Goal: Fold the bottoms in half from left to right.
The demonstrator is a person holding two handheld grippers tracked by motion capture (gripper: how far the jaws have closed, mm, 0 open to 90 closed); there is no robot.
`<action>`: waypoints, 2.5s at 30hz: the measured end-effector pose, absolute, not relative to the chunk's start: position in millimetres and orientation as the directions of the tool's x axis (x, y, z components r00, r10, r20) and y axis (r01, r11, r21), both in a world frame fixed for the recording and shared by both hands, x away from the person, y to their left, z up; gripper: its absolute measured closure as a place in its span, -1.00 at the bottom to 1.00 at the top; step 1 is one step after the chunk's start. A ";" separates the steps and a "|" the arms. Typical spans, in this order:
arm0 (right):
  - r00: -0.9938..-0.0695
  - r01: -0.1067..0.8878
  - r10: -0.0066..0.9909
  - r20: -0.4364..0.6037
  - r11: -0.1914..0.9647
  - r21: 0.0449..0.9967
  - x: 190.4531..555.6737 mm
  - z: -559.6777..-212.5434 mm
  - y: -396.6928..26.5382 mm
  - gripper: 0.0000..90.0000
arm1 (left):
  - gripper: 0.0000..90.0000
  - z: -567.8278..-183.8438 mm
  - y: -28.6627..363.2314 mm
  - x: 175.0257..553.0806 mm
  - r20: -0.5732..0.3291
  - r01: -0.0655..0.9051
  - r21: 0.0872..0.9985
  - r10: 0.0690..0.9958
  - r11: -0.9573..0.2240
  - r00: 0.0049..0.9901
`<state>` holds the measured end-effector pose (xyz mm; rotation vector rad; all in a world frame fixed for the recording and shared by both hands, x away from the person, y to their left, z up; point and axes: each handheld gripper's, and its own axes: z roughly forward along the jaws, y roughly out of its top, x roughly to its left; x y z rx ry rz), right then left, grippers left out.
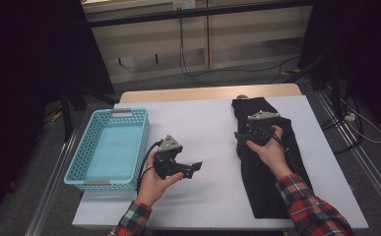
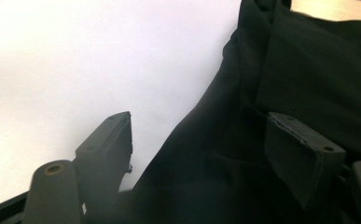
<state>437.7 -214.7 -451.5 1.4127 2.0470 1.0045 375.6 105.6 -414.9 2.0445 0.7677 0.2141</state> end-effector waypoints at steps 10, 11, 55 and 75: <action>-0.372 0.645 0.928 -0.001 0.259 0.719 448.5 -462.9 -207.6 -0.30 | -0.86 -417.2 111.4 376.7 -0.151 0.457 0.807 0.618 -0.374 0.772; -0.365 0.649 0.931 0.001 0.254 0.717 448.3 -462.1 -208.4 -0.21 | -0.86 -416.3 112.5 377.0 -0.141 0.452 0.806 0.619 -0.382 0.773; -0.778 0.443 0.625 0.064 0.472 0.762 380.8 -444.9 -118.3 0.90 | -0.86 -408.4 126.9 387.1 -0.176 0.490 0.815 0.673 -0.310 0.718; -0.725 0.452 0.681 0.105 0.355 0.819 369.7 -414.9 -156.1 -0.22 | -0.86 -410.9 121.9 394.8 -0.166 0.482 0.817 0.672 -0.317 0.722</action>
